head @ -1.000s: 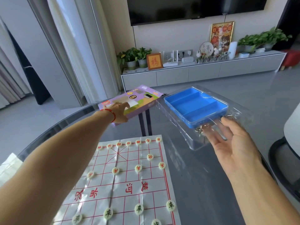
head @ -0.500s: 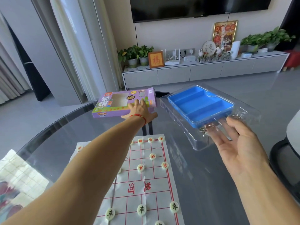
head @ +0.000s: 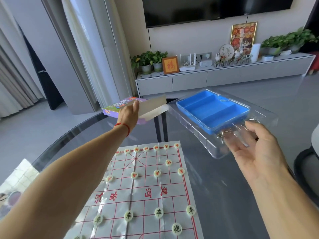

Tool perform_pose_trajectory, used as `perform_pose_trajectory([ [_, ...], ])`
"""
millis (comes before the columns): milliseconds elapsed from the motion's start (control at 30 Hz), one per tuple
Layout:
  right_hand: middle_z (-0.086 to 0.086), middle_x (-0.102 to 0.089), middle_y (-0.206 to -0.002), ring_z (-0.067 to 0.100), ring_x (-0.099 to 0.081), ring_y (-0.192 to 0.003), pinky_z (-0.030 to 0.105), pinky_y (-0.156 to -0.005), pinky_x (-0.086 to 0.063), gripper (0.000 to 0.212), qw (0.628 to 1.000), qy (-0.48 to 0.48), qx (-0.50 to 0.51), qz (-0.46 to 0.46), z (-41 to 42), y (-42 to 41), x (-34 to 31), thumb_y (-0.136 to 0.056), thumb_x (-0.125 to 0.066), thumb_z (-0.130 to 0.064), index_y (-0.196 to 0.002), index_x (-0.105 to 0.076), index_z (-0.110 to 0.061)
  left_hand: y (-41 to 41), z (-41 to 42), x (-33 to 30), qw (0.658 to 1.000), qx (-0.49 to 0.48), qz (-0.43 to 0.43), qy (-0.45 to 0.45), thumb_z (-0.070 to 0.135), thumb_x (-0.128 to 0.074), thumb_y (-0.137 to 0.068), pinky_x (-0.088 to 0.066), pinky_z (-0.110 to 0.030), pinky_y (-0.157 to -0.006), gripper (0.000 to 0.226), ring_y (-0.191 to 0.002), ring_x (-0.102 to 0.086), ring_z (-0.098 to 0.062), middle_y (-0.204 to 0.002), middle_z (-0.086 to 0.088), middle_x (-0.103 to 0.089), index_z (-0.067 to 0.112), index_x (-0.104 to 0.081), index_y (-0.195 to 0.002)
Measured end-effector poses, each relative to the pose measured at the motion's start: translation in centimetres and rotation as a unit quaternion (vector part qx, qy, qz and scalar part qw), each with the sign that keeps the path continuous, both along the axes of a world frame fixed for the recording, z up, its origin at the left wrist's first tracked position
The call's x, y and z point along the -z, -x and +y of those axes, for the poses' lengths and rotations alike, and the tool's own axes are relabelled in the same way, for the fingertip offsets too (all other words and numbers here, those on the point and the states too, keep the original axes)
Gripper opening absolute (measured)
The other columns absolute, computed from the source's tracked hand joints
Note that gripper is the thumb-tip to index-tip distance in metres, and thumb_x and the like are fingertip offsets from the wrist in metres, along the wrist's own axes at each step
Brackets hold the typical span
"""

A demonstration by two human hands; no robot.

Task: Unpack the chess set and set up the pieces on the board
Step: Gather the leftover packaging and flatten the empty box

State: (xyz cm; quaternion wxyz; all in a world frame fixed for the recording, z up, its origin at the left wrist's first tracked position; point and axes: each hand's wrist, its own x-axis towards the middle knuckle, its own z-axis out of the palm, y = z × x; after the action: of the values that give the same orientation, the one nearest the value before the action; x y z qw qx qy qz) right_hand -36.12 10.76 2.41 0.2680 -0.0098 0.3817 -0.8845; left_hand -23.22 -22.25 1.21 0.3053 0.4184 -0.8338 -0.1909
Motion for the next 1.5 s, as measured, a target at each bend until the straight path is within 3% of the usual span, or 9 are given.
perform_pose_trajectory([
  [200,0.005,-0.073,-0.089,0.018,-0.071,-0.070,0.030,-0.066,-0.061,0.012,0.998,-0.003,-0.065,0.010,0.2,-3.3,-1.6,-0.095,-0.057,-0.017,-0.101,-0.067,-0.014,-4.2,0.3,-1.8,0.977,-0.015,0.134,-0.165,0.069,-0.032,-0.090,-0.059,-0.051,-0.083,0.065,-0.091,-0.067,-0.037,-0.100,-0.020,-0.069,0.015,-0.067,-0.096],
  [367,0.008,-0.070,-0.082,0.016,-0.067,-0.062,0.024,-0.057,-0.059,0.014,0.993,-0.006,-0.115,0.016,0.2,-6.1,-3.0,-0.098,-0.053,-0.016,-0.104,-0.065,-0.010,-5.9,1.9,-4.4,0.955,-0.015,0.210,-0.207,0.044,-0.038,-0.104,-0.054,-0.030,-0.060,0.048,-0.065,-0.060,-0.021,-0.087,-0.024,-0.066,0.003,-0.064,-0.104],
  [500,0.006,-0.070,-0.075,0.014,-0.066,-0.059,0.024,-0.053,-0.058,0.015,0.992,-0.020,-0.126,0.014,0.6,-7.8,-3.9,-0.099,-0.054,-0.014,-0.089,-0.065,-0.012,-6.9,3.0,-5.2,0.948,-0.028,0.245,-0.202,0.053,-0.039,-0.102,-0.056,-0.035,-0.077,0.056,-0.064,-0.061,-0.019,-0.071,-0.007,-0.064,0.006,-0.066,-0.088],
  [633,0.004,-0.072,-0.074,0.012,-0.069,-0.059,0.023,-0.049,-0.057,0.013,0.991,-0.030,-0.128,0.022,1.3,-8.5,-4.4,-0.100,-0.053,-0.015,-0.098,-0.066,-0.012,-8.6,4.9,-6.7,0.945,-0.018,0.274,-0.176,0.052,-0.039,-0.102,-0.053,-0.025,-0.065,0.056,-0.066,-0.059,-0.014,-0.074,-0.001,-0.062,0.003,-0.067,-0.096],
  [833,0.007,-0.069,-0.084,0.013,-0.066,-0.057,0.021,-0.046,-0.052,0.018,0.996,-0.049,-0.072,0.008,1.3,-10.3,-4.6,-0.097,-0.052,-0.023,-0.106,-0.063,-0.012,-13.2,6.4,-8.7,0.960,0.008,0.239,-0.144,0.065,-0.039,-0.096,-0.059,-0.048,-0.086,0.066,-0.079,-0.072,-0.031,-0.062,-0.009,-0.069,0.012,-0.072,-0.073],
  [1033,0.007,-0.072,-0.095,0.016,-0.068,-0.079,0.027,-0.063,-0.055,0.031,0.995,-0.088,-0.029,-0.030,0.1,-13.2,-5.5,-0.088,-0.058,-0.030,-0.110,-0.066,-0.010,-16.5,9.0,-10.0,0.984,0.070,0.160,-0.038,0.057,-0.032,-0.102,-0.052,-0.019,-0.079,0.063,-0.070,-0.063,-0.005,-0.065,0.003,-0.072,0.019,-0.073,-0.073],
  [1200,0.004,-0.073,-0.093,0.018,-0.071,-0.082,0.024,-0.057,-0.057,0.027,0.995,-0.082,-0.041,-0.041,0.1,-14.6,-6.8,-0.089,-0.059,-0.029,-0.110,-0.067,-0.013,-19.7,9.0,-11.4,0.989,0.107,0.076,0.070,0.060,-0.044,-0.096,-0.049,-0.031,-0.073,0.049,-0.076,-0.061,-0.015,-0.083,-0.001,-0.068,0.020,-0.068,-0.080],
  [1367,0.002,-0.068,-0.076,0.013,-0.067,-0.070,0.024,-0.053,-0.053,0.012,0.995,-0.080,-0.059,-0.006,0.4,-15.8,-8.0,-0.096,-0.057,-0.027,-0.097,-0.061,-0.015,-22.5,9.1,-13.3,0.976,0.142,0.144,-0.076,0.020,-0.061,-0.092,-0.049,-0.022,-0.072,0.012,-0.067,-0.059,-0.004,-0.082,-0.002,-0.065,0.015,-0.069,-0.099],
  [1500,0.004,-0.068,-0.086,0.016,-0.067,-0.076,0.024,-0.050,-0.054,0.014,0.994,-0.092,-0.062,-0.015,-0.2,-17.3,-8.4,-0.094,-0.057,-0.027,-0.100,-0.060,-0.015,-24.4,9.2,-13.7,0.969,0.140,0.153,-0.134,0.018,-0.053,-0.071,-0.049,-0.035,-0.088,0.045,-0.093,-0.059,-0.022,-0.106,-0.016,-0.067,0.004,-0.066,-0.112],
])
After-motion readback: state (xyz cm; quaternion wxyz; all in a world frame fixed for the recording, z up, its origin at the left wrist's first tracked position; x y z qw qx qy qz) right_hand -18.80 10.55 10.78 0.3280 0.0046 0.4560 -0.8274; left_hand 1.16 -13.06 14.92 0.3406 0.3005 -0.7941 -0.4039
